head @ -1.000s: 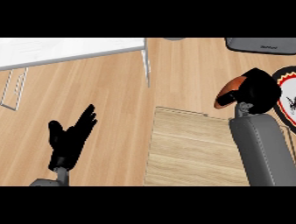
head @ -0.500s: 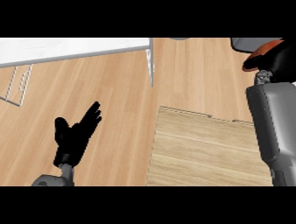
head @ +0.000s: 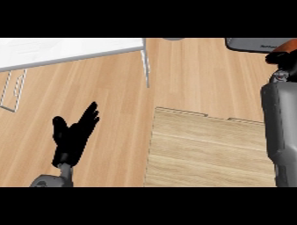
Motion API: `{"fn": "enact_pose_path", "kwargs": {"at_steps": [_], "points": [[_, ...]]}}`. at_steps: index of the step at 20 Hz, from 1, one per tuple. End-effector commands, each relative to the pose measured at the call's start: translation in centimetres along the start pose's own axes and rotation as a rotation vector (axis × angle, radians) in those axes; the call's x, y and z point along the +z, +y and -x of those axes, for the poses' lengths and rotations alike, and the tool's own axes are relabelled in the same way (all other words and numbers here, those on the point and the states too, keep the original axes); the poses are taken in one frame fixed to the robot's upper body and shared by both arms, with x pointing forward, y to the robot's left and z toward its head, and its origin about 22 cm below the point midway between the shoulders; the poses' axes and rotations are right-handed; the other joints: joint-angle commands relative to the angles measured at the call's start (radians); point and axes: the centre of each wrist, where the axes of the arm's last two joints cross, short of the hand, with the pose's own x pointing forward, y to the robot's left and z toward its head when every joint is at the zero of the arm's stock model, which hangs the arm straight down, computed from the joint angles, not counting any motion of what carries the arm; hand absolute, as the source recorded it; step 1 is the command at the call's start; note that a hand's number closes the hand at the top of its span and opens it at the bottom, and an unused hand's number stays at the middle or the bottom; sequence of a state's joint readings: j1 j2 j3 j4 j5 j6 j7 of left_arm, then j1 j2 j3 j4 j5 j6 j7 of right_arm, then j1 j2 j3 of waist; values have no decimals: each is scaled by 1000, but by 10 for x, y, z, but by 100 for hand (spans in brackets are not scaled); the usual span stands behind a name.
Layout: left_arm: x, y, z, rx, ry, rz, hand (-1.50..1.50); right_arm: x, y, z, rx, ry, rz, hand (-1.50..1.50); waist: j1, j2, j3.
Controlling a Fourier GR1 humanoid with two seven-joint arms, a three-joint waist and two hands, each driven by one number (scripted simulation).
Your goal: Pick the sweet potato from the tray and place it in the plate
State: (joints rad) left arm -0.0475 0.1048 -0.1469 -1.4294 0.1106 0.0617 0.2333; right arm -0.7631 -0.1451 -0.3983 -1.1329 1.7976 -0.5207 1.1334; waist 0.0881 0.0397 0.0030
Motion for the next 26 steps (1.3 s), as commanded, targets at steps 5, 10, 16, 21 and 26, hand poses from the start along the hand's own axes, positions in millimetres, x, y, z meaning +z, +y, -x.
{"fn": "enact_pose_path", "kwargs": {"at_steps": [5,10,16,21,26], "points": [[2,7,9,11,10,-27,0,-27,30,53,-71,239,222,150,-32,-10,-1],[-6,10,-4,24,11,-40,0,-41,52,103,-60,253,267,150,-49,-13,1],[4,6,19,31,21,-36,0,-57,68,135,-62,281,299,150,-46,-18,0],[1,1,10,32,28,-33,0,-90,74,158,-50,283,310,150,-54,-23,1],[4,21,16,29,30,-66,0,-65,94,182,118,538,-15,-150,-58,-24,3]]}}
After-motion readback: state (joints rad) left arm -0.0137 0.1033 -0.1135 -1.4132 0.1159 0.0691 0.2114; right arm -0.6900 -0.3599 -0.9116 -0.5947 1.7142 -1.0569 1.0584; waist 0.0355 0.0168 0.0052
